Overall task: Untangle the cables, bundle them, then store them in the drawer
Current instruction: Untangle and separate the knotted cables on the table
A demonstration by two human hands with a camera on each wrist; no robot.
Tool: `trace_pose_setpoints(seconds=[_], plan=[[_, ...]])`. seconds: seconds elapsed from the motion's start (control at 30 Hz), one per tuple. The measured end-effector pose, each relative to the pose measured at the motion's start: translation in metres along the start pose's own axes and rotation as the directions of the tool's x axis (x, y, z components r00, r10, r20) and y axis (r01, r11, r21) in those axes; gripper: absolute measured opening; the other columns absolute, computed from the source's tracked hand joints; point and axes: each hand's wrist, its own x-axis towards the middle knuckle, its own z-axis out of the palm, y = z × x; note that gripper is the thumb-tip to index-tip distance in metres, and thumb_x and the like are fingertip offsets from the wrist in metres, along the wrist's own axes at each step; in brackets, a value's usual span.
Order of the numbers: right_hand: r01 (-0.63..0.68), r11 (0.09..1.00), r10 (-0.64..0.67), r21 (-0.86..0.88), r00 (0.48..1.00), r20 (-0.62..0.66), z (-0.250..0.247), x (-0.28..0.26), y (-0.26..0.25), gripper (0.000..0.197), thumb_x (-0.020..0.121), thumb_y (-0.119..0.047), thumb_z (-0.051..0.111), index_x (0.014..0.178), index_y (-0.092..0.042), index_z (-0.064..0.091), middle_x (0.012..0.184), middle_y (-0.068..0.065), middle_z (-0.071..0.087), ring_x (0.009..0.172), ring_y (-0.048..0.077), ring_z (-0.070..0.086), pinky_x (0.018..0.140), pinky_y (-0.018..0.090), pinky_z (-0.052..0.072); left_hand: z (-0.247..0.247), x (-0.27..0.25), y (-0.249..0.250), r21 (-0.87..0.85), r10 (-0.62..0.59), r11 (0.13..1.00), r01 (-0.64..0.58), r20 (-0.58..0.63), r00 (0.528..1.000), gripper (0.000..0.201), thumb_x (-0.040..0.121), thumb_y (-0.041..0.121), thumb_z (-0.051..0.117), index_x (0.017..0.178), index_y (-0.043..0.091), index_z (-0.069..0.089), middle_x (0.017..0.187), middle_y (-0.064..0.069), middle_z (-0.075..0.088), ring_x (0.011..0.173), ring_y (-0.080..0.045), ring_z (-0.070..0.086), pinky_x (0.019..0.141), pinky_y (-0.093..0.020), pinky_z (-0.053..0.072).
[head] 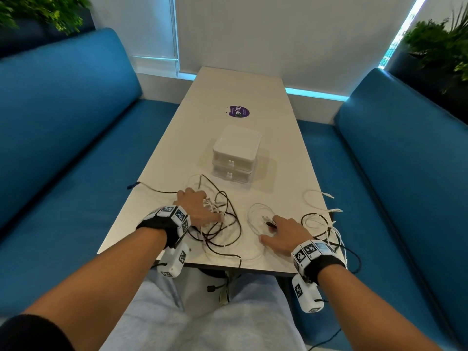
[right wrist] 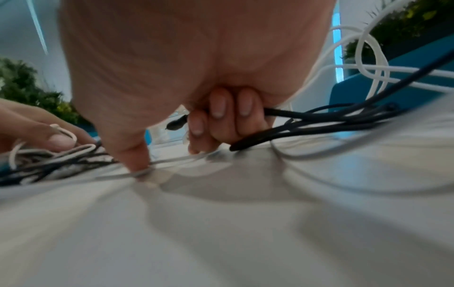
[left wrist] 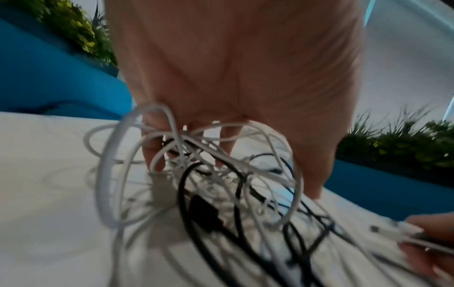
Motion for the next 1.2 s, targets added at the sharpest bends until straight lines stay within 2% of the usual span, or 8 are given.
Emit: trace_pose_setpoints(seconds=[0.07, 0.13, 0.3, 0.43, 0.6, 0.77, 0.93, 1.2], plan=[[-0.006, 0.999, 0.007, 0.037, 1.000, -0.014, 0.002, 0.002, 0.000, 0.028, 0.084, -0.049, 0.053, 0.094, -0.023, 0.054, 0.097, 0.005, 0.065, 0.086, 0.024, 0.062, 0.069, 0.033, 0.048, 0.008, 0.008, 0.014, 0.045, 0.087, 0.995, -0.089, 0.044, 0.995, 0.114, 0.046, 0.102, 0.045, 0.134, 0.030, 0.048, 0.135, -0.006, 0.049, 0.124, -0.035, 0.041, 0.100, -0.050, 0.038], [-0.009, 0.999, 0.011, 0.043, 0.999, -0.031, 0.004, 0.002, 0.002, 0.024, 0.090, -0.043, 0.048, 0.092, -0.020, 0.054, 0.091, 0.005, 0.063, 0.082, 0.024, 0.062, 0.067, 0.033, 0.048, 0.016, 0.012, 0.025, 0.042, 0.126, 0.991, -0.127, 0.037, 0.991, 0.118, 0.041, 0.102, 0.047, 0.134, 0.029, 0.047, 0.136, -0.004, 0.049, 0.125, -0.034, 0.041, 0.100, -0.052, 0.039], [0.014, 0.993, -0.008, 0.113, 0.999, -0.052, 0.004, 0.000, 0.008, 0.022, 0.095, -0.039, 0.045, 0.095, -0.018, 0.049, 0.086, 0.006, 0.058, 0.078, 0.027, 0.058, 0.067, 0.034, 0.047, 0.020, 0.001, 0.035, 0.035, 0.147, 0.989, -0.145, -0.080, 0.986, 0.093, 0.060, 0.072, 0.069, 0.137, 0.026, 0.042, 0.146, -0.004, 0.033, 0.133, -0.034, 0.031, 0.102, -0.051, 0.038], [0.080, 0.979, -0.064, 0.186, 0.994, -0.091, -0.001, -0.001, 0.012, 0.016, 0.096, -0.038, 0.046, 0.091, -0.023, 0.046, 0.086, 0.007, 0.063, 0.078, 0.028, 0.060, 0.069, 0.036, 0.049, 0.014, 0.001, 0.028, 0.092, 0.132, 0.989, -0.118, -0.156, 0.979, 0.091, 0.072, 0.071, 0.065, 0.144, 0.025, 0.035, 0.157, -0.006, 0.022, 0.146, -0.039, 0.014, 0.112, -0.057, 0.022], [0.134, 0.964, -0.114, 0.229, 0.989, -0.096, -0.009, -0.004, 0.011, 0.015, 0.095, -0.035, 0.048, 0.087, -0.024, 0.053, 0.082, 0.002, 0.064, 0.074, 0.022, 0.060, 0.062, 0.032, 0.043, 0.008, -0.008, 0.034, 0.262, 0.317, 0.935, -0.240, -0.305, 0.898, 0.071, 0.076, 0.057, 0.060, 0.138, 0.026, 0.044, 0.154, -0.007, 0.025, 0.147, -0.034, 0.006, 0.117, -0.055, 0.006], [0.159, 0.936, -0.120, 0.315, 0.983, -0.140, -0.017, -0.007, 0.006, 0.016, 0.094, -0.028, 0.048, 0.084, -0.016, 0.054, 0.077, 0.007, 0.063, 0.073, 0.027, 0.058, 0.066, 0.038, 0.045, 0.004, -0.024, 0.064, 0.053, 0.514, 0.854, -0.518, -0.253, 0.820, 0.033, 0.081, 0.034, 0.058, 0.113, 0.025, 0.060, 0.127, 0.002, 0.048, 0.127, -0.021, 0.035, 0.110, -0.040, 0.023], [0.168, 0.917, -0.096, 0.363, 0.973, -0.208, -0.024, -0.008, 0.003, 0.019, 0.095, -0.027, 0.045, 0.080, -0.015, 0.048, 0.071, 0.010, 0.060, 0.069, 0.031, 0.054, 0.064, 0.043, 0.044, 0.021, -0.033, 0.085, 0.095, 0.571, 0.819, -0.566, -0.045, 0.819, 0.027, 0.090, 0.044, 0.051, 0.092, 0.020, 0.063, 0.097, 0.000, 0.062, 0.094, -0.022, 0.053, 0.096, -0.039, 0.036], [0.212, 0.852, -0.149, 0.478, 0.975, -0.166, -0.030, -0.011, -0.007, 0.014, 0.095, -0.024, 0.044, 0.085, -0.023, 0.054, 0.084, 0.006, 0.065, 0.078, 0.026, 0.058, 0.077, 0.043, 0.047, 0.037, -0.029, 0.104, -0.191, 0.525, 0.809, -0.556, -0.189, 0.830, 0.039, 0.088, 0.044, 0.060, 0.122, 0.025, 0.054, 0.121, 0.002, 0.059, 0.113, -0.020, 0.046, 0.097, -0.041, 0.036]])
